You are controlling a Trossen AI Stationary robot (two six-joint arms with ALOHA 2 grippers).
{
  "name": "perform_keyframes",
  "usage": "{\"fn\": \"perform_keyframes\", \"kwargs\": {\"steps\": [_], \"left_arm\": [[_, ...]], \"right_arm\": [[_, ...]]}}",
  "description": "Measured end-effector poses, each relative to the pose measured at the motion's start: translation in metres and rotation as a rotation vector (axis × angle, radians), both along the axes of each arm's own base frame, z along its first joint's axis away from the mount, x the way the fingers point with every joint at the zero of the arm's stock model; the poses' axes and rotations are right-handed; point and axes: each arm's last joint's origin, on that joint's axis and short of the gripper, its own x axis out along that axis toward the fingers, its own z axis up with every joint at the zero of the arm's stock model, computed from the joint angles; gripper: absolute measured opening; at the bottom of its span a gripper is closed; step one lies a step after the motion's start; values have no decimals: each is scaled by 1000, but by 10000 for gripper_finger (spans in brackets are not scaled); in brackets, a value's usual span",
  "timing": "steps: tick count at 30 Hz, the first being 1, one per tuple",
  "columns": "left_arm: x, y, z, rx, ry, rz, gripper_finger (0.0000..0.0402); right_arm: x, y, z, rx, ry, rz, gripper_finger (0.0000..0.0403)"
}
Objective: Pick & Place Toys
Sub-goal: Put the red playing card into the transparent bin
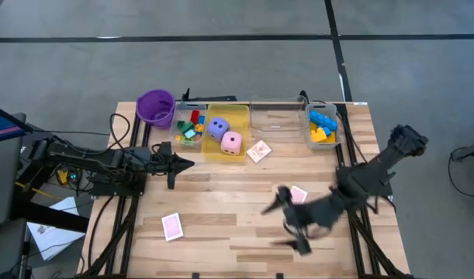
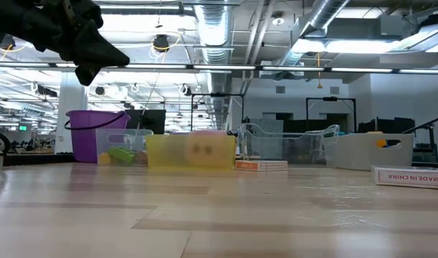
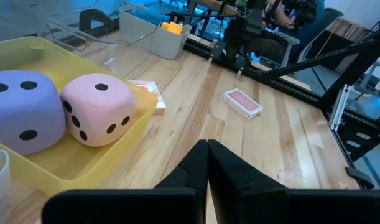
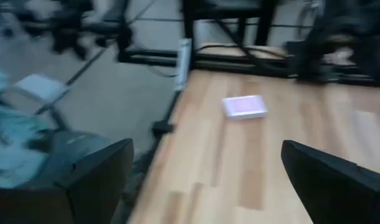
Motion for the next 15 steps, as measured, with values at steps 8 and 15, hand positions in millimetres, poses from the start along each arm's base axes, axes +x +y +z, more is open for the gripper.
{"fn": "perform_keyframes", "kwargs": {"steps": [8, 15], "left_arm": [[0, 0, 0, 0, 0, 0, 0], [0, 0, 0, 0, 0, 0, 0]], "right_arm": [[-33, 65, -20, -30, -48, -65, 400], [-13, 77, -52, 27, -46, -309, 400]]}}
